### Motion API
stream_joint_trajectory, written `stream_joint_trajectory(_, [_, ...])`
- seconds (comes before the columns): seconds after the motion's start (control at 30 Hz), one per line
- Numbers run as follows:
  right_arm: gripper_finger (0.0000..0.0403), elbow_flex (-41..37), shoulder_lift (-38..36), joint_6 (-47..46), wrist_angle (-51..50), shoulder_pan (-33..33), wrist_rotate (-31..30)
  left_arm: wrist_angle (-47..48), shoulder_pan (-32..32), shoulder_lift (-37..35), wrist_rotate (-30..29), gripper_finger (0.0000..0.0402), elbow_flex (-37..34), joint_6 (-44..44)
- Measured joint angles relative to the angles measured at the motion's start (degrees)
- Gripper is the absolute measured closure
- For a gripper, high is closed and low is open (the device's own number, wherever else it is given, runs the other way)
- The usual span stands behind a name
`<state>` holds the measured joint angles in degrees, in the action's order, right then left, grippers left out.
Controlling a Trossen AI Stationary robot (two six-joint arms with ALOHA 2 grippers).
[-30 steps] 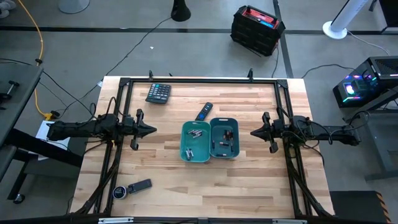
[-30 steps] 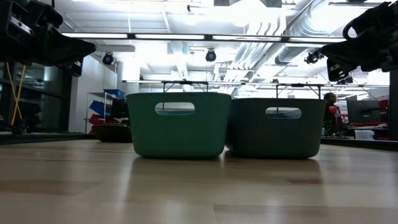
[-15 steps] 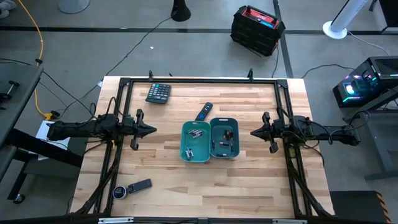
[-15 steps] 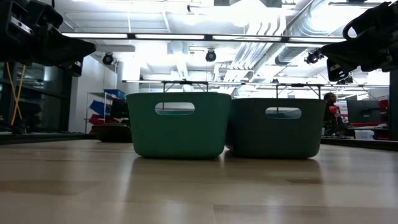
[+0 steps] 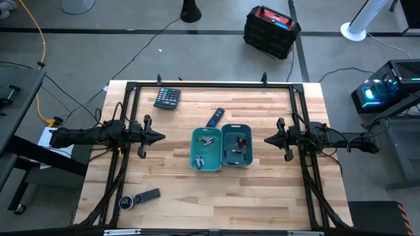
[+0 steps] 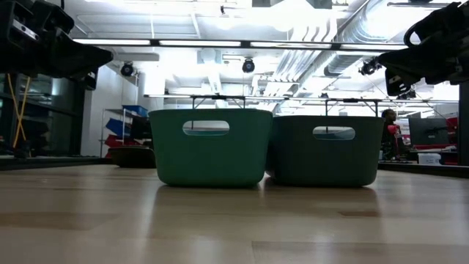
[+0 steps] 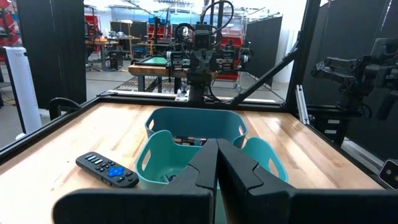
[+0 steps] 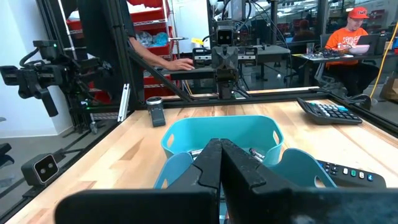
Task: Sort batteries
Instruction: Return to Home Position
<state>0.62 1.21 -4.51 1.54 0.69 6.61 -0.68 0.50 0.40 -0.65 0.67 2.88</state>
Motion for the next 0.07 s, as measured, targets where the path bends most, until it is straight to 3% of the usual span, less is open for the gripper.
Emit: stream_joint_trajectory(0.07, [0.0402, 0.00, 0.00, 0.00, 0.00, 0.00, 0.00, -0.01, -0.01, 0.00, 0.00, 0.0401, 0.00, -0.01])
